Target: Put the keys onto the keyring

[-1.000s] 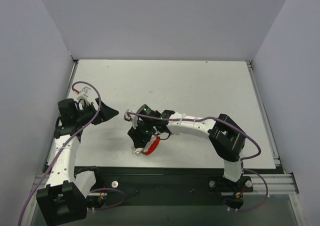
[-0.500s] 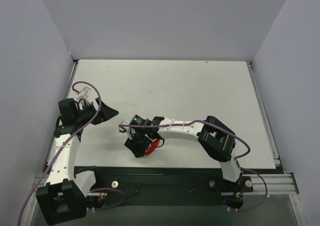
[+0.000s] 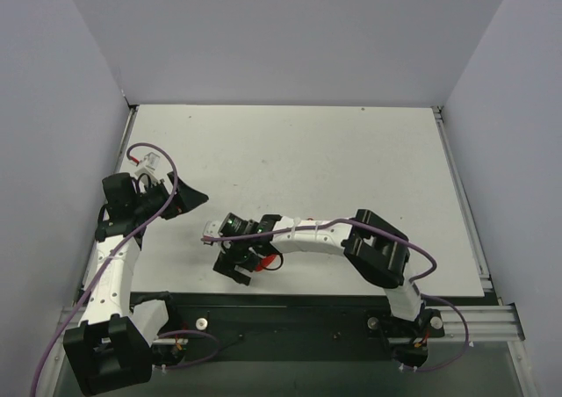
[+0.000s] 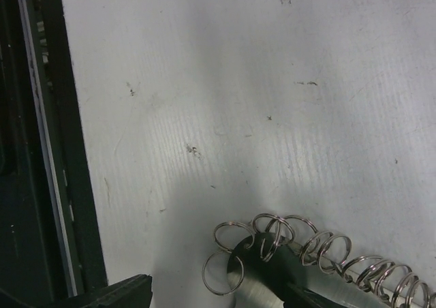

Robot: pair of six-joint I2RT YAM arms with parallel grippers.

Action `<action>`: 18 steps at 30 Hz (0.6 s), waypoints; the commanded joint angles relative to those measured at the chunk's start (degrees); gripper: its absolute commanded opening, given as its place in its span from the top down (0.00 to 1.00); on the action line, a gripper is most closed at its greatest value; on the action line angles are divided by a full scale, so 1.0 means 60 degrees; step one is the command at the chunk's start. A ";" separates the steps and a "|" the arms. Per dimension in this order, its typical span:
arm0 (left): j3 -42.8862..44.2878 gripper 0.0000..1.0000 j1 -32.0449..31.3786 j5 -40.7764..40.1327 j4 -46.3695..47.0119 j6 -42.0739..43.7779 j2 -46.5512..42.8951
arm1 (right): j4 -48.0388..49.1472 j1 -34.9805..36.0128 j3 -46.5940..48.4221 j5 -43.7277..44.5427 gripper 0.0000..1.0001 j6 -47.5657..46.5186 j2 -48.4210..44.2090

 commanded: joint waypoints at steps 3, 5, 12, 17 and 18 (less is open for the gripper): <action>0.0065 0.11 0.0016 0.0070 0.0176 0.0205 -0.0059 | -0.0212 0.0406 0.0167 0.1555 0.37 -0.0350 0.0227; 0.0065 0.11 0.0001 0.0070 0.0176 0.0205 -0.0059 | -0.0007 0.0655 0.0035 0.2243 0.47 -0.0467 0.0300; 0.0036 0.11 0.0001 0.0056 0.0191 0.0205 -0.0117 | 0.0696 0.0963 -0.0228 0.3285 0.93 -0.0337 0.0127; 0.0051 0.11 0.0001 0.0085 0.0176 0.0234 -0.0147 | 0.1516 0.0525 -0.0813 0.2657 1.00 0.0146 -0.0898; 0.0051 0.11 0.0001 0.0099 0.0162 0.0249 -0.0176 | 0.1605 0.0248 -0.0873 0.2133 1.00 0.0249 -0.1205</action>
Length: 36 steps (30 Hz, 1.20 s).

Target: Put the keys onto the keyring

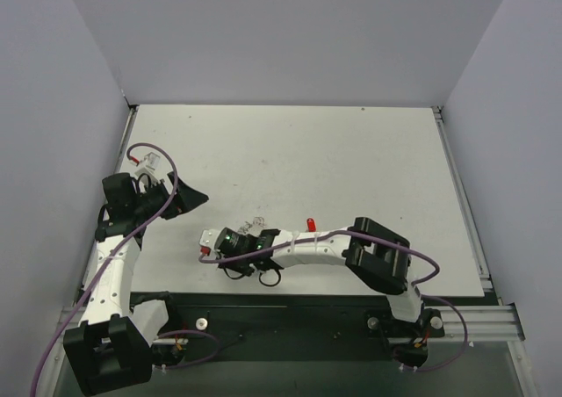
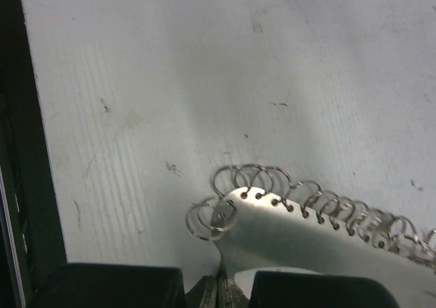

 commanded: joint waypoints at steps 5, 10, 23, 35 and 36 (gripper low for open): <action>0.0113 0.11 -0.0013 0.0172 0.0132 0.0337 -0.0231 | 0.0725 -0.1605 -0.0769 -0.1774 1.00 0.1089 -0.1954; 0.0128 0.11 -0.0028 0.0187 0.0132 0.0381 -0.0275 | 0.0770 -0.2047 -0.1165 -0.2857 1.00 0.0903 -0.2526; 0.0259 0.11 0.0060 -0.0355 -0.0087 0.0307 -0.0041 | 0.0111 -0.0670 0.0633 -0.2451 0.50 0.0358 -0.0639; 0.0362 0.11 0.0162 -0.0545 -0.0249 0.0395 -0.0085 | -0.0212 -0.0596 0.2174 -0.0767 0.65 0.0754 0.1588; 0.0362 0.11 0.0162 -0.0516 -0.0249 0.0381 -0.0085 | -0.0357 -0.0582 0.2218 -0.0708 0.69 0.0667 0.1677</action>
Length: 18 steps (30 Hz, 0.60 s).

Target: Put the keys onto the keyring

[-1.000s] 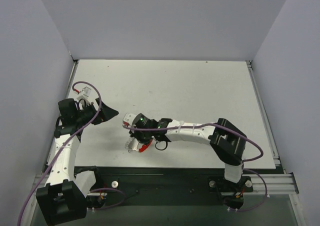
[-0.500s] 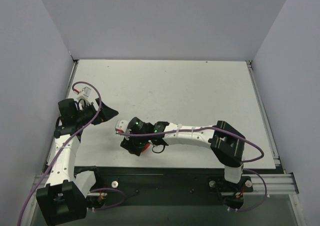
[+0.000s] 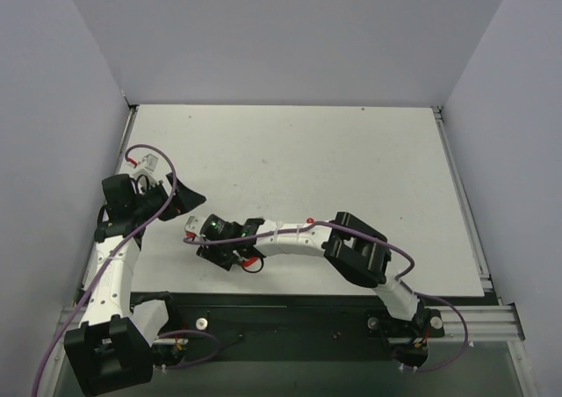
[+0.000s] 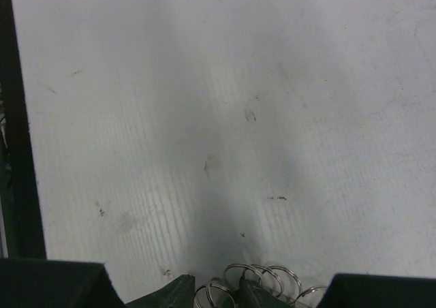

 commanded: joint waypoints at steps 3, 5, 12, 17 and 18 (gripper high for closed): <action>0.0377 0.11 0.0082 -0.0042 0.0083 0.0210 -0.0052 | -0.0551 0.0053 0.0343 0.1061 0.96 -0.0081 0.0476; 0.0362 0.11 0.0082 -0.0028 0.0039 0.0239 -0.0037 | -0.0479 0.0009 0.0065 0.1061 1.00 -0.0081 0.0156; 0.0435 0.11 0.0097 0.0337 0.0127 0.0341 -0.0066 | 0.0662 -0.1072 -0.1399 -0.0941 1.00 0.0971 -0.2304; 0.0333 0.11 0.0009 0.0806 0.0477 0.0327 -0.0213 | 0.1162 -0.1865 -0.2074 -0.1619 1.00 0.1296 -0.4003; 0.0318 0.11 -0.0049 0.0981 0.0565 0.0283 -0.0199 | 0.1191 -0.1953 -0.2220 -0.1663 1.00 0.1296 -0.4181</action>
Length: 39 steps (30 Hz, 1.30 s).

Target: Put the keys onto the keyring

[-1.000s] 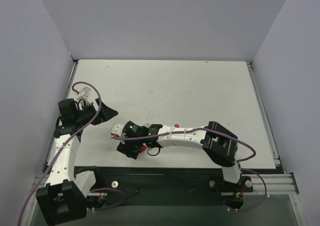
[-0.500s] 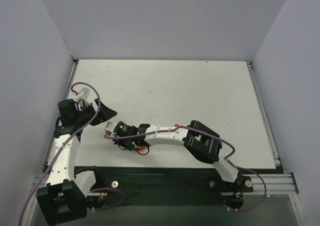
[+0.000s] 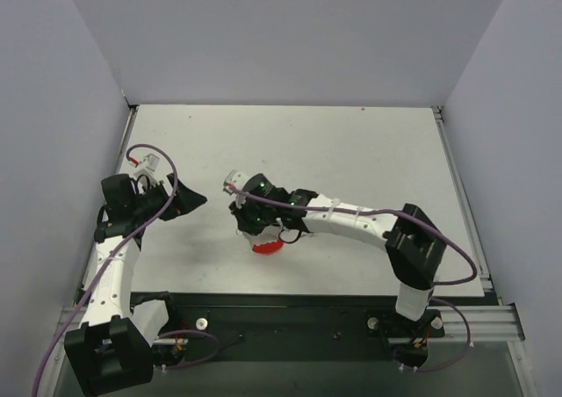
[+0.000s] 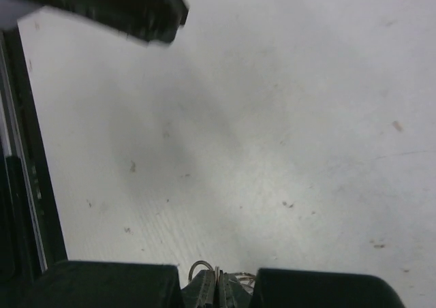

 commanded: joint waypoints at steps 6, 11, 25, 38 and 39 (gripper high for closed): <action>0.0139 0.13 -0.1577 0.0887 0.1842 -0.0564 -0.0604 | 0.0984 -0.0995 -0.0762 -0.1170 1.00 0.0903 -0.2665; -0.0298 0.14 -0.2927 0.0941 0.4109 -0.1778 -0.0986 | 0.1599 -0.1463 -0.1392 -0.1550 1.00 0.1417 -0.3601; -0.0579 0.28 -0.4302 0.1458 0.7425 -0.3553 -0.0752 | 0.3240 -0.2225 -0.2725 -0.1815 1.00 0.2823 -0.5784; -0.0478 0.38 -0.5402 0.1003 0.9155 -0.4404 0.0156 | 0.3857 -0.2328 -0.3092 -0.1537 1.00 0.3278 -0.6504; -0.0419 0.41 -0.5490 0.0988 0.9082 -0.4331 0.0258 | 0.3857 -0.2328 -0.3092 -0.1536 1.00 0.3278 -0.6518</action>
